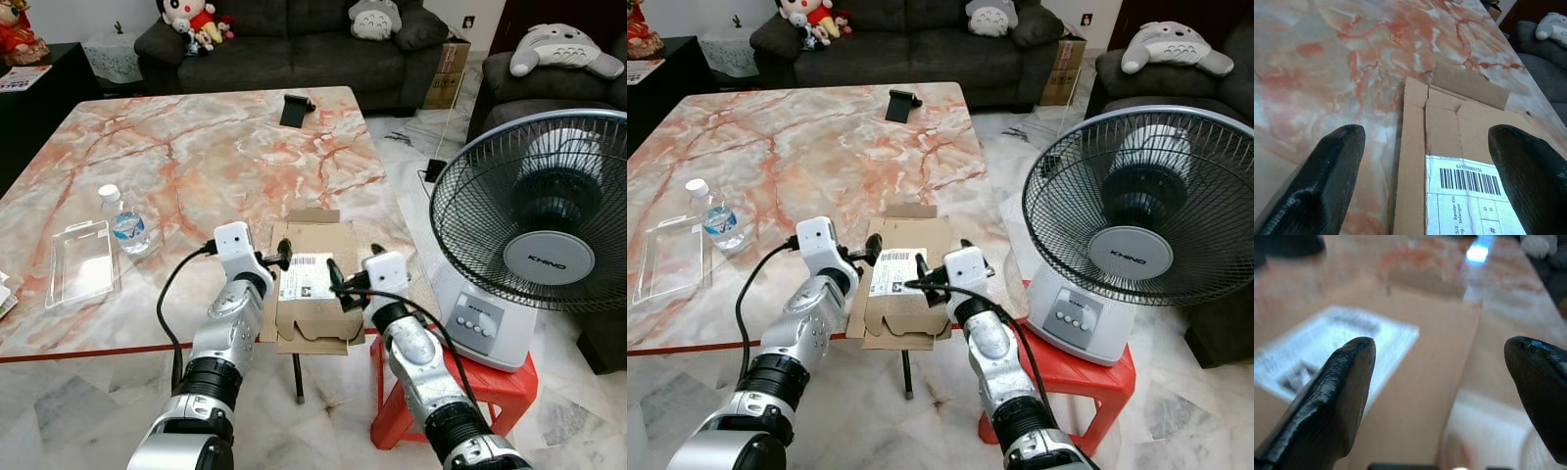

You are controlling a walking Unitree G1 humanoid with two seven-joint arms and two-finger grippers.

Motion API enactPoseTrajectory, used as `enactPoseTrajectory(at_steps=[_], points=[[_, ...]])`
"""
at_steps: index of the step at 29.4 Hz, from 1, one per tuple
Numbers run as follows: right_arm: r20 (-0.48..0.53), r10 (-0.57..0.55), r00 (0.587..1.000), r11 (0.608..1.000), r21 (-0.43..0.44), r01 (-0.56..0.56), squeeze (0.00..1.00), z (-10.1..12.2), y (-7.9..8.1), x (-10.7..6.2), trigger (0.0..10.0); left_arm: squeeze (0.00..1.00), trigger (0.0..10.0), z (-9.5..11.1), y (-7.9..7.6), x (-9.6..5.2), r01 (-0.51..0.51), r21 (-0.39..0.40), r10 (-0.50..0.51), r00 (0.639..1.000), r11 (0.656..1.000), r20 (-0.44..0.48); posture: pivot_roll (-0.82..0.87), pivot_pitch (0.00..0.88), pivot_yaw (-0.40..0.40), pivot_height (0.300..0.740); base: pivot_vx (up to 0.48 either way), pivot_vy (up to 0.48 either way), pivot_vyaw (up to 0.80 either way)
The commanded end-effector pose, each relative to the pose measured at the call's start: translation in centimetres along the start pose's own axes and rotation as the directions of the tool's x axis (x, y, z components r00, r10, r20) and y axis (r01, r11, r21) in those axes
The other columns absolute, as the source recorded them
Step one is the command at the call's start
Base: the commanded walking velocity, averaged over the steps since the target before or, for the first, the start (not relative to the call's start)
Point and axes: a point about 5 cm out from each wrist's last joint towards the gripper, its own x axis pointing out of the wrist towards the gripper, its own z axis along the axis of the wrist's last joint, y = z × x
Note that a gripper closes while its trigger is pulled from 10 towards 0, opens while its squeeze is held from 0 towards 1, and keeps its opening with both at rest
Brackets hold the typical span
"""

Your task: Picking trash to rubbish bin

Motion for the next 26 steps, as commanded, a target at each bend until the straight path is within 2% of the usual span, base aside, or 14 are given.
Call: enactPoseTrajectory(at_steps=[1,2,4,6,12,17,23,24,26], points=[[-0.052,-0.016,0.999,0.998,-0.058,0.013,0.00,-0.6,-0.1,0.0,10.0,0.00,10.0,0.5,-0.3,-0.1,0.019,-0.023,-0.019,1.000,1.000,0.002,-0.07,0.052,0.026,0.740,0.000,0.000,0.00],[-0.082,-0.043,0.996,0.993,-0.115,0.033,0.00,-1.1,-0.5,-0.1,10.0,0.00,10.0,0.6,-0.6,-0.1,0.035,-0.026,-0.035,0.999,0.999,-0.006,-0.07,0.052,0.026,0.740,0.000,0.000,0.00],[-0.087,-0.082,0.993,0.985,-0.160,0.067,0.00,-1.2,-1.0,-0.1,10.0,0.00,10.0,0.6,-0.8,-0.2,0.050,-0.023,-0.051,0.999,0.998,-0.011,-0.07,0.053,0.027,0.740,0.000,0.000,0.00],[-0.087,-0.148,0.985,0.976,-0.173,0.131,0.00,-1.1,-1.9,-0.1,10.0,0.00,10.0,0.7,-1.1,-0.3,0.065,-0.015,-0.065,0.998,0.998,-0.012,-0.07,0.054,0.028,0.740,0.000,0.000,0.00],[-0.087,-0.209,0.974,0.966,-0.176,0.192,0.00,-1.0,-2.8,-0.1,10.0,0.00,10.0,0.7,-1.4,-0.4,0.085,-0.002,-0.085,0.996,0.996,-0.023,-0.07,0.052,0.030,0.740,0.000,0.000,0.00],[-0.107,-0.193,0.975,0.969,-0.178,0.172,0.00,-1.4,-2.3,-0.2,10.0,0.00,10.0,0.4,-1.9,-0.6,0.083,-0.019,-0.085,0.992,0.996,-0.090,-0.07,0.053,0.030,0.740,0.000,0.000,0.00],[-0.106,-0.171,0.980,0.974,-0.166,0.152,0.00,-1.4,-1.5,-0.1,10.0,0.00,10.0,-0.7,-2.4,-0.8,0.043,-0.081,-0.059,0.978,0.996,-0.199,-0.07,0.053,0.030,0.740,0.000,0.000,0.00],[-0.105,-0.167,0.980,0.974,-0.170,0.148,0.00,-1.4,-1.4,0.0,10.0,0.00,10.0,-1.0,-2.3,-0.9,-0.001,-0.113,-0.025,0.973,0.994,-0.231,-0.07,0.053,0.030,0.740,0.000,0.000,0.00],[-0.105,-0.166,0.981,0.974,-0.172,0.147,0.00,-1.3,-1.4,0.0,10.0,0.00,10.0,-1.2,-2.2,-1.0,-0.033,-0.115,0.002,0.966,0.993,-0.258,-0.07,0.053,0.030,0.740,0.000,0.000,0.00]])
